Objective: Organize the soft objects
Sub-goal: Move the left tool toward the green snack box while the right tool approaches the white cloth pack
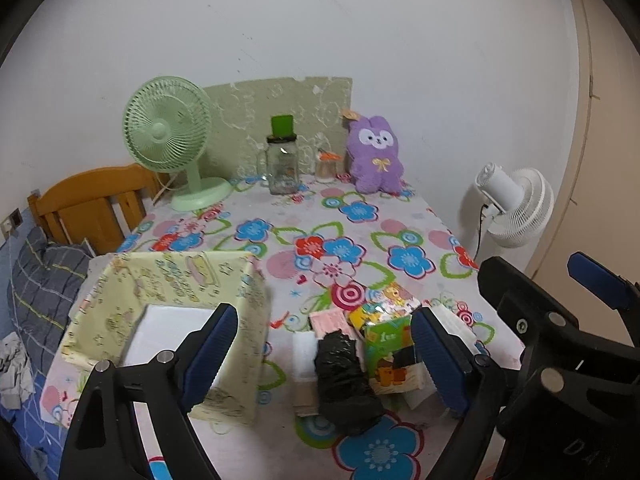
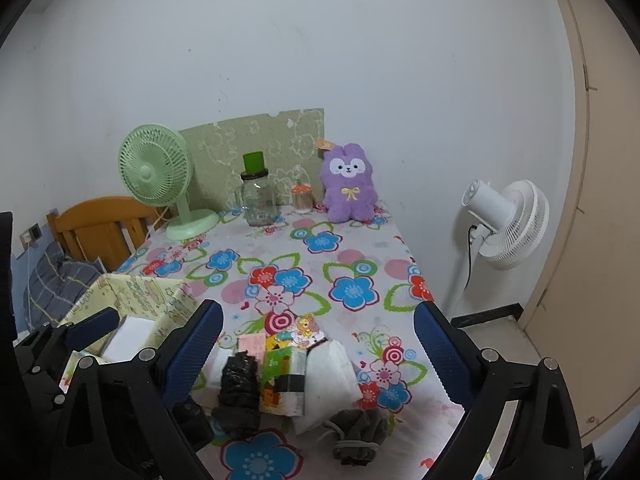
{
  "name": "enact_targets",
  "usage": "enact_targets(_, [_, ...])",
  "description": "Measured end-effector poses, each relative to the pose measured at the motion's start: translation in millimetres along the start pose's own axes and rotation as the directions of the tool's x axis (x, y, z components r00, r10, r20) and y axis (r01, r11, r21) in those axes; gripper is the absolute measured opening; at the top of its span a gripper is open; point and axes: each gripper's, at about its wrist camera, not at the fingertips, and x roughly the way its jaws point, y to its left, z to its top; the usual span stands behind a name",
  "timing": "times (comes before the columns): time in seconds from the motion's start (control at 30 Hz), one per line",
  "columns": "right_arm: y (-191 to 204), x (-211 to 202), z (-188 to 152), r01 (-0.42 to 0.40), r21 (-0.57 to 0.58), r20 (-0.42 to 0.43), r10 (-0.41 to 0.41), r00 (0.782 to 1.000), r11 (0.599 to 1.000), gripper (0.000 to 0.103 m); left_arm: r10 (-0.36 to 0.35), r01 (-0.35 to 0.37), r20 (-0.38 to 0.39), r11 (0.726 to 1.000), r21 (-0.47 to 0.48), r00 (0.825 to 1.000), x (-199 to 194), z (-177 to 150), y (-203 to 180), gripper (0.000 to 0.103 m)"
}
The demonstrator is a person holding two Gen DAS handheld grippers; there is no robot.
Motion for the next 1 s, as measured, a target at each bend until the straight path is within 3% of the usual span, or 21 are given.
enact_targets(0.43, [-20,41,-27,-0.004,0.044,-0.108,0.008,0.994,0.999,0.092,-0.009,0.012,-0.117,1.000,0.025,0.993,45,-20,-17,0.086])
enact_targets(0.67, [-23,63,-40,-0.017,0.054,-0.170,0.026,0.985,0.998,0.088,-0.013,0.024,-0.112,0.995,0.096,0.994,48,-29,-31,0.086])
enact_targets(1.0, [-31,86,-54,-0.032,0.086,-0.246,0.052,0.968,0.996,0.070,-0.028,0.046,-0.182,0.995,0.094,0.983,71,-37,-38,0.082])
